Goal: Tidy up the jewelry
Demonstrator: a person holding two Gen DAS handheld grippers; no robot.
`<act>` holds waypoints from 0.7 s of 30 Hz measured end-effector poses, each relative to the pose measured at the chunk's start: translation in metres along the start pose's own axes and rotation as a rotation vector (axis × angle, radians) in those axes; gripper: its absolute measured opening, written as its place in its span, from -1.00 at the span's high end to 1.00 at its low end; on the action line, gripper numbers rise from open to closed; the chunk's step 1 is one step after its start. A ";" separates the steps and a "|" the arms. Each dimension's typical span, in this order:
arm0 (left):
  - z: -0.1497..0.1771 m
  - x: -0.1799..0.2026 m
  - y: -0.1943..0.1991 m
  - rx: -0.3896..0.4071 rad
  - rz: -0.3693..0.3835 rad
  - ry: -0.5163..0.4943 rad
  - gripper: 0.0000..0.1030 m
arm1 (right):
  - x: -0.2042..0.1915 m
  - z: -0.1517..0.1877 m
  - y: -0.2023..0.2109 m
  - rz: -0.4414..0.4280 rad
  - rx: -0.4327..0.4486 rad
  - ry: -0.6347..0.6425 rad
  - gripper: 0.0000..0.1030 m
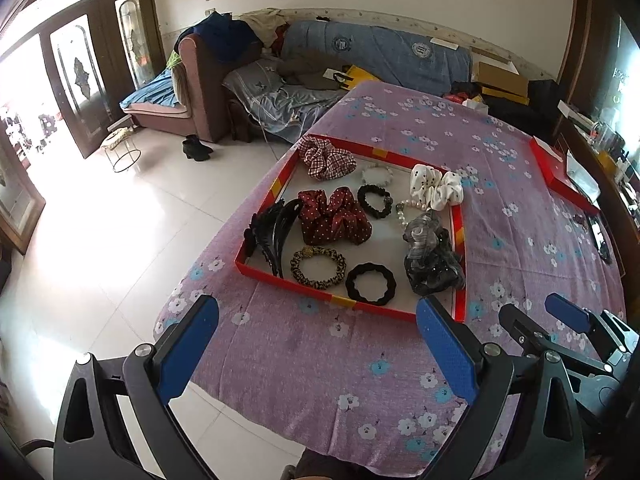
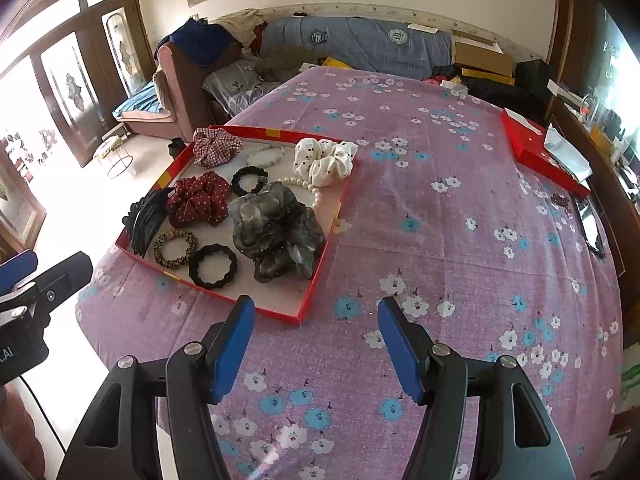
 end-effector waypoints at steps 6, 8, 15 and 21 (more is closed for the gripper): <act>0.002 -0.003 -0.012 -0.029 0.002 -0.011 -0.92 | -0.006 0.001 -0.009 0.008 -0.023 0.000 -0.34; 0.003 -0.004 -0.017 -0.041 0.004 -0.010 -0.92 | -0.009 0.001 -0.013 0.011 -0.032 0.000 -0.34; 0.005 -0.014 -0.032 -0.078 0.000 -0.014 -0.92 | -0.017 0.001 -0.026 0.015 -0.057 -0.006 -0.34; 0.003 -0.022 -0.044 -0.099 0.003 -0.019 -0.92 | -0.026 -0.002 -0.035 0.020 -0.074 -0.009 -0.34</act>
Point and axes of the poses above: each gripper's, at about its wrist camera, not at the fingertips, and y roughly against the way its jaws point, x to its right, z to its underside, the point moved 7 cm from there along -y, roughly the way its jaws point, and after that the axes turned 5 degrees about x, right-handed, at the moved point
